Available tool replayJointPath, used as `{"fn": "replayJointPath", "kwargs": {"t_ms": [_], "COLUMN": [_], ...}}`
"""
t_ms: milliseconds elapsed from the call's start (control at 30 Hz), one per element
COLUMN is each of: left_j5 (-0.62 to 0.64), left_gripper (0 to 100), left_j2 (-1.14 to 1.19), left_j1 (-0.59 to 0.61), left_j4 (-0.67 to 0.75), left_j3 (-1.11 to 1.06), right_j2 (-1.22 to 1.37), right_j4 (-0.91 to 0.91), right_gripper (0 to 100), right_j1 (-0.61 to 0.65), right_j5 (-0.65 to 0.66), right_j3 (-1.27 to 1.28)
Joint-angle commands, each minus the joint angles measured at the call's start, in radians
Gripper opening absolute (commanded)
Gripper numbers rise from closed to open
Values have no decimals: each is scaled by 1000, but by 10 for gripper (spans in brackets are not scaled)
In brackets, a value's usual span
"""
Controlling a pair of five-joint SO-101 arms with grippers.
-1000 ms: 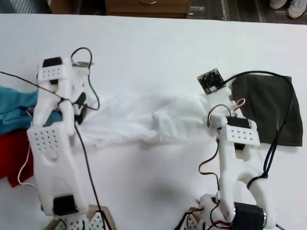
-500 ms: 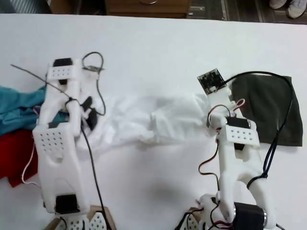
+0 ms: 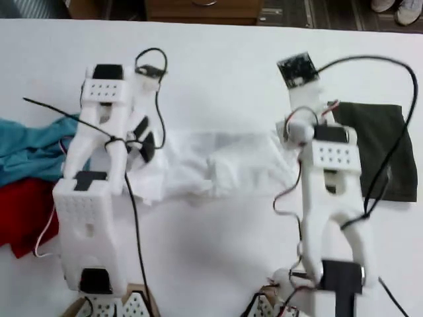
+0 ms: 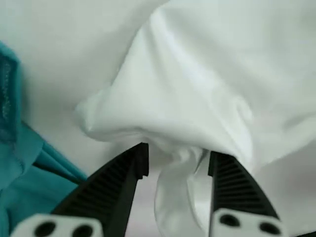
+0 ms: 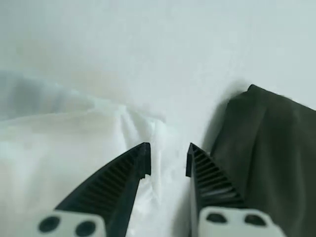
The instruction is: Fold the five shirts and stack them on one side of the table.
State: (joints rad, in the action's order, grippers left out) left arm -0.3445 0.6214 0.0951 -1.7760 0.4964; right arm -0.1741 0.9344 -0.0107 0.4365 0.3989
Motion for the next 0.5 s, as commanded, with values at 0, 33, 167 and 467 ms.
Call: {"fn": "replayJointPath", "kwargs": {"t_ms": [0,33,167,467], "left_j5": [3,3,-41,-133], "left_gripper": [226,226,226,226], "left_j2": [-57,-44,20,60], "left_j1": [26,40,98,218], "left_j4": [-9,-9,-8,-8], "left_j3": [-31,-38,-33,-35], "right_j2": [137,174,263,364], "right_j4": [170,206,266,286], "right_gripper": [126,126,126,126], "right_j1": [62,85,145,59], "right_j5": [-3,-3,31,98], "right_j3": [-160,-183,-207,-203]}}
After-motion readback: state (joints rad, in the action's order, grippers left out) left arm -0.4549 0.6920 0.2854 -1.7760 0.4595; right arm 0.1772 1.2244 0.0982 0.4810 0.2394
